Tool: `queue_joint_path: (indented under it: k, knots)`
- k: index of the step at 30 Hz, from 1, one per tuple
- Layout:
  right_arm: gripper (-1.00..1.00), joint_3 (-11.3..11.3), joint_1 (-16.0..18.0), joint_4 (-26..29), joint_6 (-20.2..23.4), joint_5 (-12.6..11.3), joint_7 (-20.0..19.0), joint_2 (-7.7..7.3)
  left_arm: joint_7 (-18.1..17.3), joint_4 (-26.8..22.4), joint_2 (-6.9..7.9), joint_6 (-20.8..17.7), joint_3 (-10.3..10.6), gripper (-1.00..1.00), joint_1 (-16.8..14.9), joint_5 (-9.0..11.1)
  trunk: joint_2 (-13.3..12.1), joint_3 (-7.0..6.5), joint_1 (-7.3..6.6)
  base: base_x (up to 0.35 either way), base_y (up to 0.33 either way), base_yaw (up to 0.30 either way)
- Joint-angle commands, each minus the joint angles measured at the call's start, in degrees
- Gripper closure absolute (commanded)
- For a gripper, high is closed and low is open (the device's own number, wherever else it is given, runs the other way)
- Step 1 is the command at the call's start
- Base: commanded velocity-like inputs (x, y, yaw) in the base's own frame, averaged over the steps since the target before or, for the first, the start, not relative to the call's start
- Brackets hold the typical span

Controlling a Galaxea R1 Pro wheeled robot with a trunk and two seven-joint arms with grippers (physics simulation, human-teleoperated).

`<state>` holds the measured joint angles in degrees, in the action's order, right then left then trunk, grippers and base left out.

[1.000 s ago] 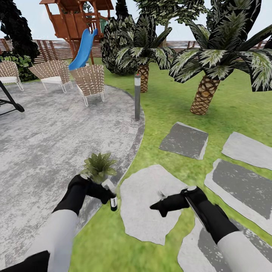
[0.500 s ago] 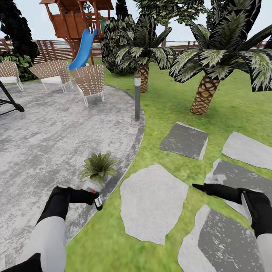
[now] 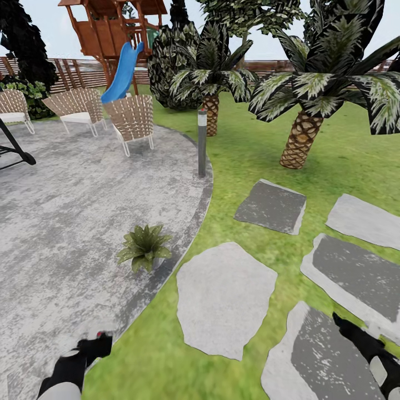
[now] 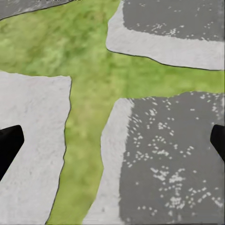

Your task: Pick up the pesticide atomizer in the garden and spray insectifuge to fully cover both potted plants in the garden.

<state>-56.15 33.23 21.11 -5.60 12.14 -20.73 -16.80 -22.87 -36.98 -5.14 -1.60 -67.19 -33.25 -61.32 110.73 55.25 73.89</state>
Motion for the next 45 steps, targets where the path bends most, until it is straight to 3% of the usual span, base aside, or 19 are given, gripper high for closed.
queue_joint_path:
  k: [1,4,12,15,16,18,34,45]
  knots:
    - [-1.00,-0.6,0.1,-1.6,-3.5,0.6,0.9,0.01,2.9,1.9,-0.06,2.0,-0.8,1.00,1.2,0.1,0.0,0.03,-0.01,0.000,0.000,0.000]
    - [-1.00,-0.6,0.1,-2.9,-7.1,0.7,1.7,0.03,5.9,5.4,-0.05,4.9,-1.3,1.00,2.5,0.1,0.0,0.03,-0.01,0.000,0.000,0.000]
    - [-1.00,-0.5,0.1,-3.4,-8.0,0.8,1.9,0.10,6.7,6.6,0.02,5.8,-1.5,1.00,4.7,0.2,0.0,0.03,-0.01,0.000,0.000,0.000]
    - [-1.00,-0.5,0.1,-4.3,-8.0,3.9,2.0,0.10,6.7,6.6,0.24,5.8,-1.5,1.00,4.8,0.2,0.0,0.03,-0.01,0.000,0.000,0.000]
    - [-1.00,-0.5,0.1,-7.1,-8.0,5.3,2.1,0.10,6.7,6.6,0.29,5.8,-1.5,1.00,4.9,0.2,0.0,0.03,-0.01,0.000,0.000,0.000]
    - [-1.00,-0.5,0.1,-9.6,-8.0,5.7,2.2,0.10,6.7,6.6,0.30,5.8,-1.5,1.00,4.9,0.2,0.0,0.03,-0.01,0.000,0.000,0.000]
    - [-1.00,-0.5,0.1,-11.1,-8.1,6.1,2.0,0.10,6.7,6.7,0.31,5.8,-1.5,1.00,5.3,0.1,0.0,0.03,-0.01,0.000,0.000,0.000]
    - [-1.00,-0.5,0.1,-11.5,-8.1,6.0,2.2,0.38,6.7,11.1,0.31,5.9,-1.5,1.00,5.4,0.1,0.0,0.03,-0.01,0.000,0.000,0.000]
